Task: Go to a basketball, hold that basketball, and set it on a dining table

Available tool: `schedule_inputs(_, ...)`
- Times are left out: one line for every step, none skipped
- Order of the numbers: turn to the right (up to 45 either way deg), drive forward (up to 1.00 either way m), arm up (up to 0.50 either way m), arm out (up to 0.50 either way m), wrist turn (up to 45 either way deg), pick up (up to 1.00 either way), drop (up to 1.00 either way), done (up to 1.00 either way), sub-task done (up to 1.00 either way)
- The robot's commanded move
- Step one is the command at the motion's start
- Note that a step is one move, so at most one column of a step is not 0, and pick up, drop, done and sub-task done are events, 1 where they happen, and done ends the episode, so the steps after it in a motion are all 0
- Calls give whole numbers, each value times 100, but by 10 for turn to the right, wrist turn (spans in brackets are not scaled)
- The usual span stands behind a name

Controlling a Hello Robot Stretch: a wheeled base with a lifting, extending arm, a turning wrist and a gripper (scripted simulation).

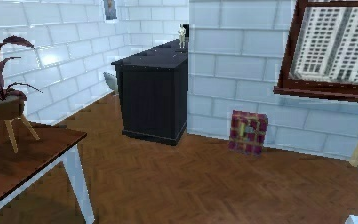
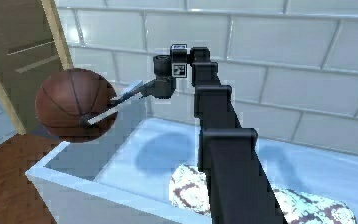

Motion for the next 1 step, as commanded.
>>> schedule_inputs(0,0,0,0,-450,0,0,0,0)
